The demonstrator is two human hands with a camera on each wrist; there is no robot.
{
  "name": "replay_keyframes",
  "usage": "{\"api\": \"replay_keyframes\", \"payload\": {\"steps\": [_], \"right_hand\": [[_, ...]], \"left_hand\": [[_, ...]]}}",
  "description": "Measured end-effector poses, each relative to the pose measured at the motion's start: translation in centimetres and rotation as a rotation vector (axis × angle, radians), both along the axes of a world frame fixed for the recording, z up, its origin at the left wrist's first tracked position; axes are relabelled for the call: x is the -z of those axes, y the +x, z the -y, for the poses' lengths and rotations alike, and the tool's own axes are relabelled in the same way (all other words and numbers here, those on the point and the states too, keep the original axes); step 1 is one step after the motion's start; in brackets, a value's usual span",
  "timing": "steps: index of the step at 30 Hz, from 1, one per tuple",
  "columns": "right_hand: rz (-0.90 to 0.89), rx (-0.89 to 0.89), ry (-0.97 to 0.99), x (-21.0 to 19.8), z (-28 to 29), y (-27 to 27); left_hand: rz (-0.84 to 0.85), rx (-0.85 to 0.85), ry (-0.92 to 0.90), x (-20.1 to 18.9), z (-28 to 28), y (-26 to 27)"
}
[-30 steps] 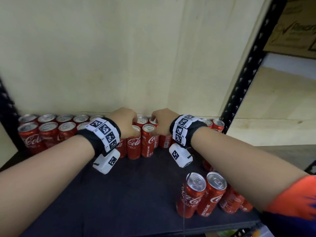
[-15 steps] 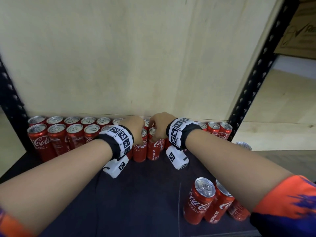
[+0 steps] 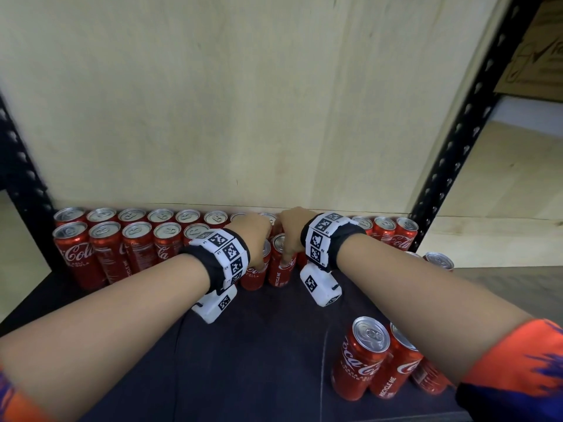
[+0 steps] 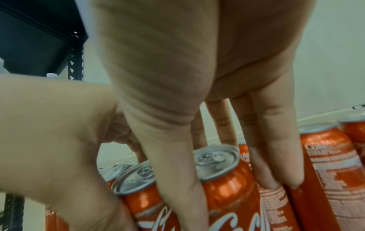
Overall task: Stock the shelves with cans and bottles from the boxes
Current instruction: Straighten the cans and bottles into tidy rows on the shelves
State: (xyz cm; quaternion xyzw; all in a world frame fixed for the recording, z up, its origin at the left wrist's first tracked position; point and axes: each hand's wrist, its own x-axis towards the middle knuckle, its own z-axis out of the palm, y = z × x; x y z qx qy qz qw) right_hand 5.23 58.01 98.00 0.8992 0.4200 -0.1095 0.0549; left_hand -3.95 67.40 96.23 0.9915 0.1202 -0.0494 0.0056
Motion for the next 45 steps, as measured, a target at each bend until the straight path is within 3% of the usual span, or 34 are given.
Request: {"api": "replay_keyframes", "payload": {"steps": [8, 26, 45], "right_hand": [[0.041, 0.057, 0.038, 0.7, 0.6, -0.5], [-0.008, -0.027, -0.016, -6.4, 8.8, 1.3], [-0.058, 0.053, -0.077, -4.2, 14.5, 3.5]], "left_hand": [[-0.004, 0.029, -0.003, -0.6, 1.1, 0.0], [0.081, 0.041, -0.214, -6.7, 3.5, 1.1], [-0.039, 0.040, -0.305, -2.9, 10.7, 5.7]]}}
